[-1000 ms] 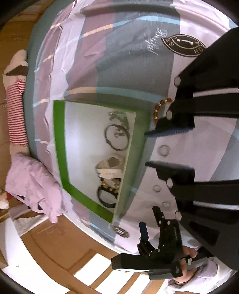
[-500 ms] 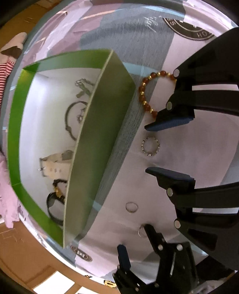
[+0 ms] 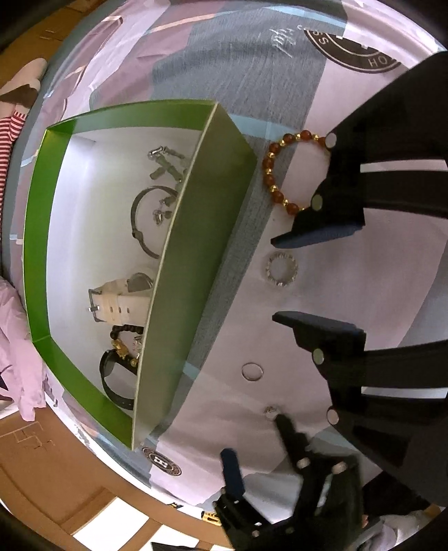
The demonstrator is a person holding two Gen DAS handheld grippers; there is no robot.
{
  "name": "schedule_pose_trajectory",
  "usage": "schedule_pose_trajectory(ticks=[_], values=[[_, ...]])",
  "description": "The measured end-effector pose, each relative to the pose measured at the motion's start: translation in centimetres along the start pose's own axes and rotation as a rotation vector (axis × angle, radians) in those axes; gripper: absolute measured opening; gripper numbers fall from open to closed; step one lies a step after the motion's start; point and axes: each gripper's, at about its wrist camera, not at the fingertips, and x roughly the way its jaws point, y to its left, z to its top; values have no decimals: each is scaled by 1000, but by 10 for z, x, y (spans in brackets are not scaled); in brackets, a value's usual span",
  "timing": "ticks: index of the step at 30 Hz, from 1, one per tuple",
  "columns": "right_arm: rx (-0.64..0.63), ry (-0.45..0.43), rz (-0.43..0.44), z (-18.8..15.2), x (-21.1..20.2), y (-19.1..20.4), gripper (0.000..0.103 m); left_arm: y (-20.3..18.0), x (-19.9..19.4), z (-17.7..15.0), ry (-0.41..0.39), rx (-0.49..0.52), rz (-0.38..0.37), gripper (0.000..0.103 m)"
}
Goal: Organize jewelry
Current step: 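Move the left gripper over a silver ring while the right gripper moves over the rhinestone ring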
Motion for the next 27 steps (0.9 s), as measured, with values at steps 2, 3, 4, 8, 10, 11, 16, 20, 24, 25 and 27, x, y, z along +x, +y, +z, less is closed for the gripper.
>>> schedule_pose_trajectory(ticks=[2,3,4,8,10,11,16,20,24,25,27], values=[[-11,-3,-6,-1,-1,-1,38,-4,2,-2,10,6,1,81],[-24,-3,-10,-1,-3,-2,38,-4,4,-2,14,4,-1,81],[-32,-1,-12,-1,-3,-1,38,-3,6,-2,20,-2,-6,81],[-73,12,-47,-5,5,7,38,2,10,-2,28,-16,-19,81],[-80,16,-59,-5,8,9,38,1,10,-2,28,-15,-19,81],[-79,21,-61,-5,9,8,38,2,11,-2,28,-15,-19,81],[-83,28,-68,-6,11,9,38,2,13,-2,34,-25,-25,81],[-87,30,-74,-4,16,13,38,8,16,1,45,-40,-27,86],[-96,25,-80,-3,18,15,38,7,16,1,42,-37,-21,86],[-98,24,-82,-3,19,16,38,7,16,2,42,-37,-21,86],[-107,21,-89,-4,19,17,38,7,16,1,42,-35,-21,86]])
